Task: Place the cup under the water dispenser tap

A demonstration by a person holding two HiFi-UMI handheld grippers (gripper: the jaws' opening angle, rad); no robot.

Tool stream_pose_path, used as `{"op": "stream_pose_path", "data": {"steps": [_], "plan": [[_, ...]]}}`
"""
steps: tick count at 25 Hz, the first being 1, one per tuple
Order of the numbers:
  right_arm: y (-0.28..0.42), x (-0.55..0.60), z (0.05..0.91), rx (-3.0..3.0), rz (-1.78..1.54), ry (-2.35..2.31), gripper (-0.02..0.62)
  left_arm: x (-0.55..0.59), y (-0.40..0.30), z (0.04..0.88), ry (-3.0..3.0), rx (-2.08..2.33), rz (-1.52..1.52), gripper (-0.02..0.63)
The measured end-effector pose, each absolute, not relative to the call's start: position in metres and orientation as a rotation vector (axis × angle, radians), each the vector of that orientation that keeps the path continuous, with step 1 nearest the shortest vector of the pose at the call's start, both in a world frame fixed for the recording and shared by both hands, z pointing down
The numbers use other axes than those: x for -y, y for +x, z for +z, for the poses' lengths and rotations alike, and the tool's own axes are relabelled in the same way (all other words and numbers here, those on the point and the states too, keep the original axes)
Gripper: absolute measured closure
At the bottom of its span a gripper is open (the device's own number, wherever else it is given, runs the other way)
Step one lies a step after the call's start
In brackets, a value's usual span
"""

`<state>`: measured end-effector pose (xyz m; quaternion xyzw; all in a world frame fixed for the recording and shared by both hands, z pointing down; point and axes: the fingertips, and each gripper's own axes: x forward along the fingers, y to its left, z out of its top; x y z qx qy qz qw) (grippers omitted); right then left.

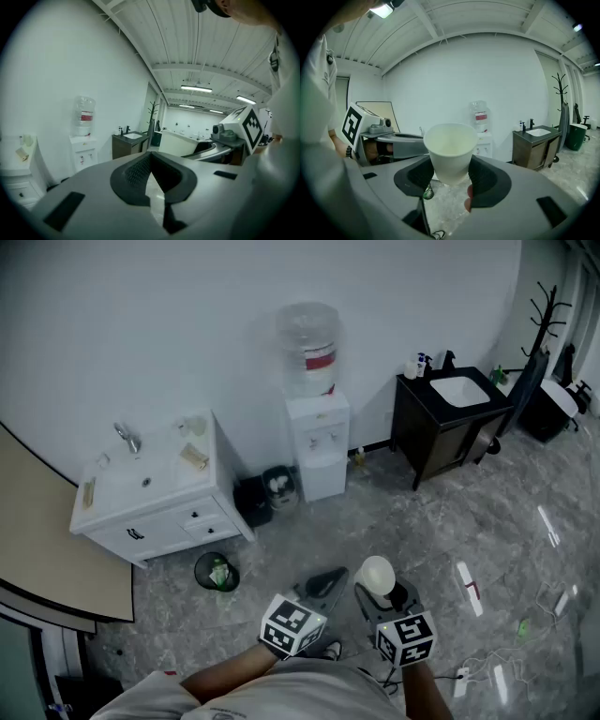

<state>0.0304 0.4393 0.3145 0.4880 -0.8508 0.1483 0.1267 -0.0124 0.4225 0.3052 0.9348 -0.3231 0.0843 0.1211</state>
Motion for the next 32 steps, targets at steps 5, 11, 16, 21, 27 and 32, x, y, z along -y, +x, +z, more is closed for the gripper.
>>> {"op": "stream_pose_path", "data": {"steps": [5, 11, 16, 21, 27, 32], "plan": [[0.04, -0.439, 0.316, 2.478, 0.438, 1.415, 0.351, -0.422, -0.003, 0.307, 2.728, 0.942, 0.253, 0.601], [0.051, -0.439, 0.316, 2.505, 0.447, 1.412, 0.35, -0.423, 0.007, 0.312, 2.725, 0.943, 0.267, 0.601], [0.061, -0.43, 0.321, 2.506, 0.446, 1.427, 0.35, -0.417, 0.013, 0.313, 2.732, 0.956, 0.27, 0.601], [0.064, -0.414, 0.325, 2.496, 0.434, 1.433, 0.35, -0.398, 0.012, 0.315, 2.727, 0.979, 0.279, 0.601], [0.068, -0.366, 0.334, 2.483, 0.422, 1.445, 0.35, -0.349, 0.014, 0.321, 2.724, 0.99, 0.239, 0.601], [0.066, -0.298, 0.341, 2.473, 0.391, 1.443, 0.35, -0.281, 0.013, 0.331, 2.721, 0.992, 0.212, 0.601]]}}
